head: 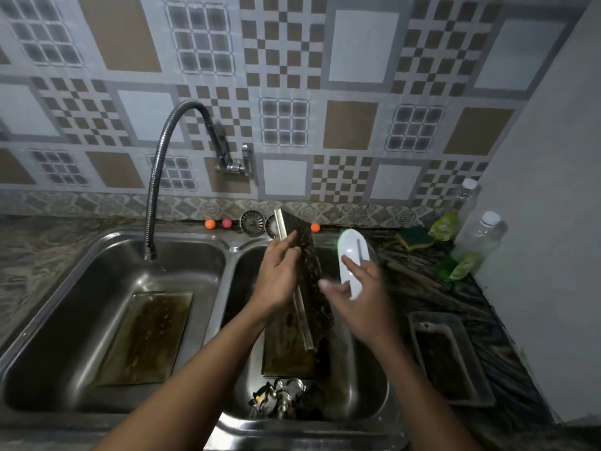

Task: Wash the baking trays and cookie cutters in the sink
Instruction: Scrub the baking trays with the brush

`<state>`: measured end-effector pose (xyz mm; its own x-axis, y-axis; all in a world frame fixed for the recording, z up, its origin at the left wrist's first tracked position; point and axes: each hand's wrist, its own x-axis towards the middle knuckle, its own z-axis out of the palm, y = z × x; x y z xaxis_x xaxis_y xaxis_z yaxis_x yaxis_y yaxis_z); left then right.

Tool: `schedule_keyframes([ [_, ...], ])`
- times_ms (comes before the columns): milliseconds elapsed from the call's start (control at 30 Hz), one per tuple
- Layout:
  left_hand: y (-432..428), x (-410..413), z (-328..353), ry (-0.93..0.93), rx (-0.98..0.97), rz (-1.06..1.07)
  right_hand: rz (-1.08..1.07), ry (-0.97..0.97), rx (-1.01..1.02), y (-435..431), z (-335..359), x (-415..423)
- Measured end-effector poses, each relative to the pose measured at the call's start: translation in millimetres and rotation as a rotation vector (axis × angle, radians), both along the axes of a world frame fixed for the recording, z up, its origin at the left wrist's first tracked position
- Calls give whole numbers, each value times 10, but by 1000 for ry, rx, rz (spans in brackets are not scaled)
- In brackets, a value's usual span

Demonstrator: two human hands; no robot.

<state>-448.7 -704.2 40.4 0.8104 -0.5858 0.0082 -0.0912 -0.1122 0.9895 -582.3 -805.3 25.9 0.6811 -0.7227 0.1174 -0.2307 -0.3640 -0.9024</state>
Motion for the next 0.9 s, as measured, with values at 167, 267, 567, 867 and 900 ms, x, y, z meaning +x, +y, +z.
schedule_keyframes([
  [167,74,23,85,51,81,24,140,174,-263,395,-161,249],
  [267,139,47,118,110,52,33,55,283,-460,561,-232,338],
  [567,495,318,119,125,-107,-238,-260,125,-554,877,-110,516],
  [867,1794,1172,-562,-240,292,-164,-358,-68,-132,1600,63,890],
  [900,1921,1275,-606,-203,277,-186,-368,-68,-92,1688,27,981],
])
